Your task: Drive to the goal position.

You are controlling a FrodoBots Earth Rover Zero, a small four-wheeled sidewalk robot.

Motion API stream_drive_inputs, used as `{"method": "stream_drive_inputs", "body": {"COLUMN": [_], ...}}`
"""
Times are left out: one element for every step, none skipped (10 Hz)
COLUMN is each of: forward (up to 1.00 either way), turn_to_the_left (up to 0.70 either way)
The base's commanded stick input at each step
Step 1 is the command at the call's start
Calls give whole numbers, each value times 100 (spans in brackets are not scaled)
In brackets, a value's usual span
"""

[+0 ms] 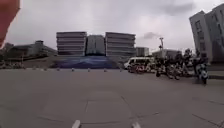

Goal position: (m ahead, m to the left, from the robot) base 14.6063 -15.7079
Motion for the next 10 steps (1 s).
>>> {"method": "stream_drive_inputs", "body": {"forward": [70, 70, 70, 70, 70, 70, 70, 70, 70, 70], "turn_to_the_left": [0, 0, 0, 0, 0, 0, 0, 0, 0, 0]}}
